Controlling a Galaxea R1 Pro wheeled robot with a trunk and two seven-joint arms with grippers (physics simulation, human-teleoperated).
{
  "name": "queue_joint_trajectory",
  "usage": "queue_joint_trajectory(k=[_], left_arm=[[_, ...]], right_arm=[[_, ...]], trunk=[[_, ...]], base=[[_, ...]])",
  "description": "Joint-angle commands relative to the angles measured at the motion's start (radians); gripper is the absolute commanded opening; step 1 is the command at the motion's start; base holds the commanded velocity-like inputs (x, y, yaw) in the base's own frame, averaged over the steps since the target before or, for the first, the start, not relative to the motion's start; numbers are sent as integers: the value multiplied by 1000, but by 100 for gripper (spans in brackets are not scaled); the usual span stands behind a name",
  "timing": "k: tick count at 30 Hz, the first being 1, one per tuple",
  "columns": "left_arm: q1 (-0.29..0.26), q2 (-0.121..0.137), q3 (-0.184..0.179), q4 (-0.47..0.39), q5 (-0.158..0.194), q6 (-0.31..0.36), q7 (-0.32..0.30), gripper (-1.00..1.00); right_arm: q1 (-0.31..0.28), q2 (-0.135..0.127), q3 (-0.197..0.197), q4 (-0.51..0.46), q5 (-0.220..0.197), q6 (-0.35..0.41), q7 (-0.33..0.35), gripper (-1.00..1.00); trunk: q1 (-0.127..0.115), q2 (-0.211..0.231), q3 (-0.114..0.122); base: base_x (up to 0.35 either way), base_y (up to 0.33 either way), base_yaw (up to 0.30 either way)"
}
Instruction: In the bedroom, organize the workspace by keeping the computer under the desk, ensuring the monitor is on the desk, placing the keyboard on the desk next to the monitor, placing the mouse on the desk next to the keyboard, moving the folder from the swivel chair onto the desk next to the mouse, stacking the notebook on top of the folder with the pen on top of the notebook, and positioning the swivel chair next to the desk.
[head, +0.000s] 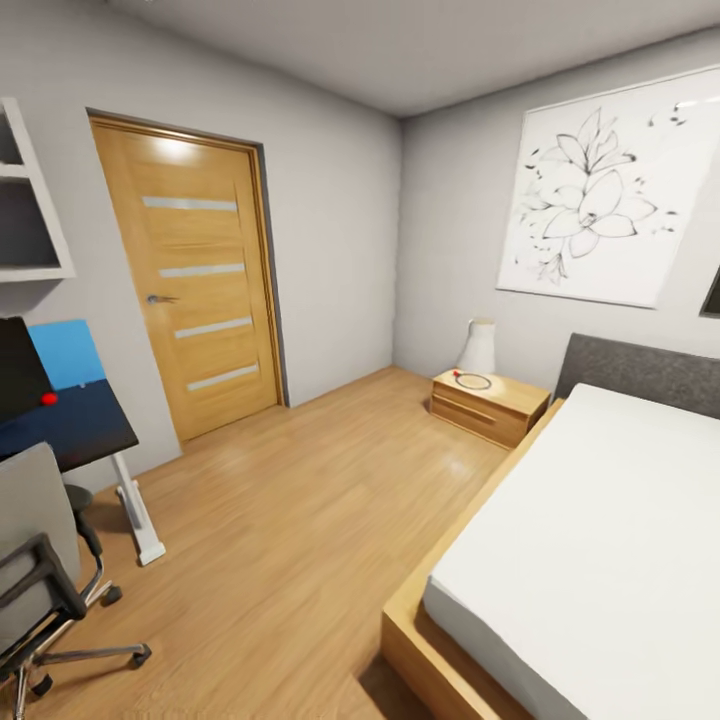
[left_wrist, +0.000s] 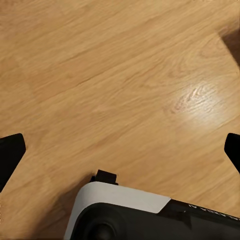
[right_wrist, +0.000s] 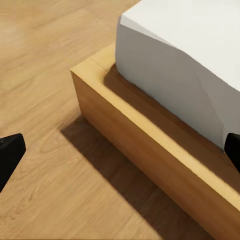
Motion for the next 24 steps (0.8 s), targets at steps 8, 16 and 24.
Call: queue_joint_trajectory(k=[8,16,24], left_arm=[[0,0,3,1,-1,-2,1,100],[0,0,3,1,-1,-2,1,100],[0,0,3,1,-1,-2,1,100]], right_arm=[[-1,0,1,1,9,-1,-9,100],[-1,0,1,1,9,-1,-9,100],[-1,0,1,1,9,-1,-9,100]], trunk=[[0,-1,-1],[0,-1,-1],[0,-1,-1]], base=[[0,0,279],[0,0,279],[0,0,279]])
